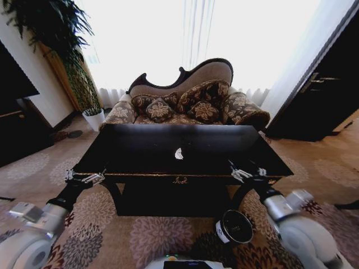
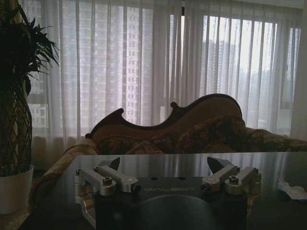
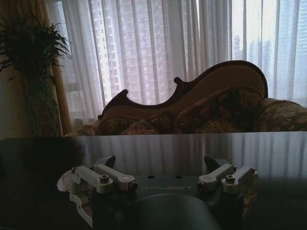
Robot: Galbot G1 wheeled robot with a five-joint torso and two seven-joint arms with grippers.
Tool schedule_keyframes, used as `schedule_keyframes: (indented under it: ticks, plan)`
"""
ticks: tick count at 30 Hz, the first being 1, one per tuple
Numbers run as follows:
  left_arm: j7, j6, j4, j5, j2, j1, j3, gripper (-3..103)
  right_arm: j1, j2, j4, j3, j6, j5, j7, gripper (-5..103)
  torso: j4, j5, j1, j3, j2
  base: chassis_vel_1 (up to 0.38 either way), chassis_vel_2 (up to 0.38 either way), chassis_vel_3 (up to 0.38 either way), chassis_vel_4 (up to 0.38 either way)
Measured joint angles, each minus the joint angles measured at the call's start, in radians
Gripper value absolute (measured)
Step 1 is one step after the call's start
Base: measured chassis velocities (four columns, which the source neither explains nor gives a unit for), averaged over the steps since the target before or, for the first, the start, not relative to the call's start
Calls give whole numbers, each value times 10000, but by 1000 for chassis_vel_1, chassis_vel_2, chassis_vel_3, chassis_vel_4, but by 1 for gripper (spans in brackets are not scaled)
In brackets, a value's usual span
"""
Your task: Move to the front of the table and place the trash on the table into the trash bin.
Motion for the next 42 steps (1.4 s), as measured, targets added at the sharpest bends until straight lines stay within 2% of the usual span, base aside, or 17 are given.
schedule_keyframes:
  ticks: [4,7,9,11,13,19,22,24,26,27,29,30,33,35,39,40,42]
  plan:
    - [0,0,0,0,0,0,0,100,594,-1011,-555,-425,-21,-14,2,100,0,2,-1,0,0,0,0,0,0]
    - [0,0,0,0,0,0,0,100,880,-1481,-796,-561,22,-151,-16,100,0,1,-1,0,0,0,0,0,0]
    - [0,0,1,-1,1,0,0,100,1413,-2256,-1155,-855,86,-257,-77,100,-1,0,0,1,0,0,0,0,0]
    - [0,0,0,0,0,0,0,100,1643,-2519,-1284,-1012,90,-254,-83,100,0,0,0,0,0,0,0,0,0]
    - [0,0,0,0,0,0,0,100,2257,-3206,-1595,-1545,68,-68,-84,100,1,0,-1,0,0,0,0,0,0]
    - [1,0,0,0,0,0,0,100,3236,-4096,-1976,-2602,-85,404,-108,100,1,0,0,0,0,0,0,0,0]
    - [0,0,0,0,0,0,0,100,4280,-4578,-2128,-3592,-305,877,-105,100,-1,-1,-1,0,0,0,0,0,0]
    - [0,0,0,0,0,0,0,100,5335,-4763,-2136,-4600,-570,1458,85,100,-1,-1,-3,-1,0,0,0,0,0]
    - [0,0,0,0,0,0,0,100,5653,-4807,-2136,-4924,-644,1625,148,100,0,-1,-3,-1,0,0,0,0,0]
    - [0,0,0,0,0,0,0,100,6407,-4903,-2136,-5762,-806,1965,280,100,1,-2,-2,0,-1,0,0,0,0]
    - [0,0,0,0,0,0,0,100,7203,-4950,-2179,-6652,-921,2150,349,100,1,-1,-2,0,-1,0,0,0,0]
    - [0,0,0,0,0,0,0,100,7203,-4950,-2179,-6652,-921,2150,349,100,1,-1,-2,0,-1,0,0,0,0]
    - [0,0,0,0,0,0,0,100,8352,-4948,-2294,-7894,-1104,2401,417,100,-1,0,-2,-1,-1,0,0,0,0]
    - [0,0,0,0,0,0,0,100,8541,-4941,-2323,-8072,-1125,2441,423,100,-1,0,-2,-1,-1,0,0,0,0]
    - [0,0,0,0,0,0,0,100,10622,-4656,-2652,-10155,-1345,2908,598,100,-1,-2,-2,-1,-1,0,0,0,0]
    - [0,0,0,0,0,0,0,100,10622,-4656,-2652,-10155,-1345,2908,598,100,-1,-2,-2,-1,-1,0,0,0,0]
    - [0,0,0,0,0,0,0,100,11386,-4378,-2842,-11011,-1492,3115,735,100,-1,-3,-2,0,-1,0,0,0,0]
